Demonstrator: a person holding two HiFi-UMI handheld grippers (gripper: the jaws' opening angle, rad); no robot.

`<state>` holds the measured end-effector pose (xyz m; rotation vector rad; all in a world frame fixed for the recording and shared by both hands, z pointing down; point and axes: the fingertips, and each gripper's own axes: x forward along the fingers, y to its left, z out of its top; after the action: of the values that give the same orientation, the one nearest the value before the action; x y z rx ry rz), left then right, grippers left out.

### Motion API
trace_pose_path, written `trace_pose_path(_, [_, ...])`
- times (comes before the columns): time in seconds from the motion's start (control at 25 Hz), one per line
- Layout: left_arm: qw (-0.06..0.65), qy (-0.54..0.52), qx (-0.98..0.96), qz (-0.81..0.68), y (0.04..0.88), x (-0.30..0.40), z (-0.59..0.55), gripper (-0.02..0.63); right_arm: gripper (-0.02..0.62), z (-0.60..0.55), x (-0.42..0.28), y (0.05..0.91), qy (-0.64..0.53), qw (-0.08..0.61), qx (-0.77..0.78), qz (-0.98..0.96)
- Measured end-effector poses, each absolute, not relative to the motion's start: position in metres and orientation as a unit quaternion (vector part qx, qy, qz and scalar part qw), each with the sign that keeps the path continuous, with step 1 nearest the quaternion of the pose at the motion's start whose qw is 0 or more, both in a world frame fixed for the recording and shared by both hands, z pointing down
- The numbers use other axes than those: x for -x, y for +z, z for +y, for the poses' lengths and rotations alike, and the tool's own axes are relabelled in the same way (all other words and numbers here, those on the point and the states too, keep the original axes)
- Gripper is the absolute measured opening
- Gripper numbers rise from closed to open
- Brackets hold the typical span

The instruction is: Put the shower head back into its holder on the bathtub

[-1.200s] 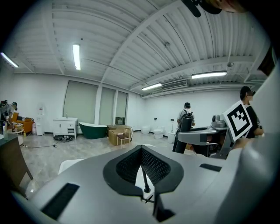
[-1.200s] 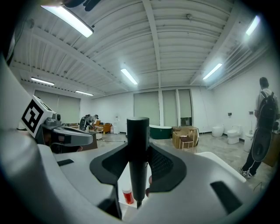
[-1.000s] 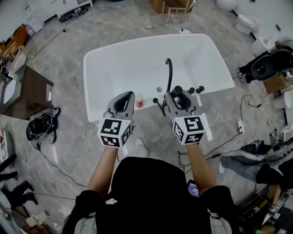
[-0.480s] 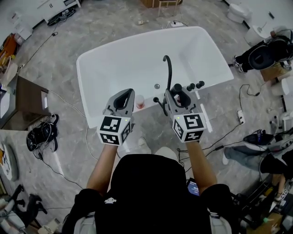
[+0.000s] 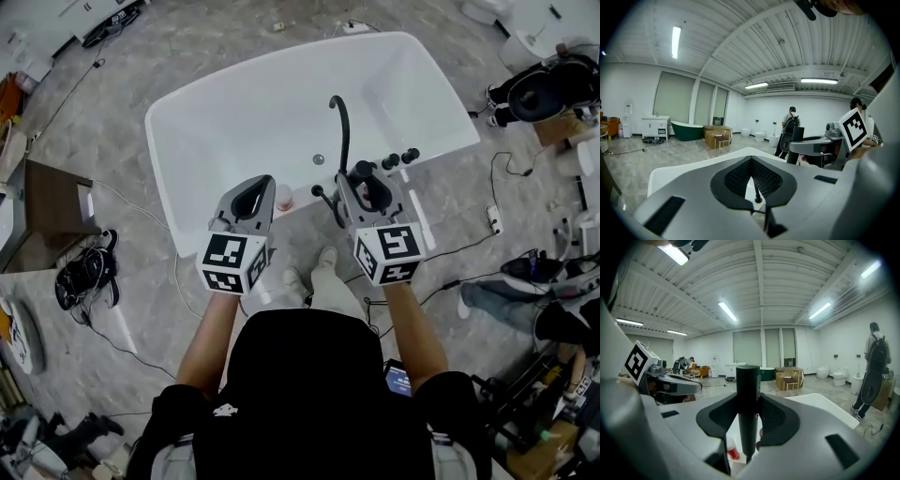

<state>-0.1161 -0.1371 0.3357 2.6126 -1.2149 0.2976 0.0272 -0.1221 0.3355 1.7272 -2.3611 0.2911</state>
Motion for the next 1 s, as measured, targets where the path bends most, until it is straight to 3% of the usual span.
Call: trace_pose_path(1.0, [0.104, 0.083, -0.884, -0.448, 0.311, 0.090, -0.172, 0.014, 0.138, -0.170, -0.034, 0.307, 0.072, 0.086, -0.546, -0.830])
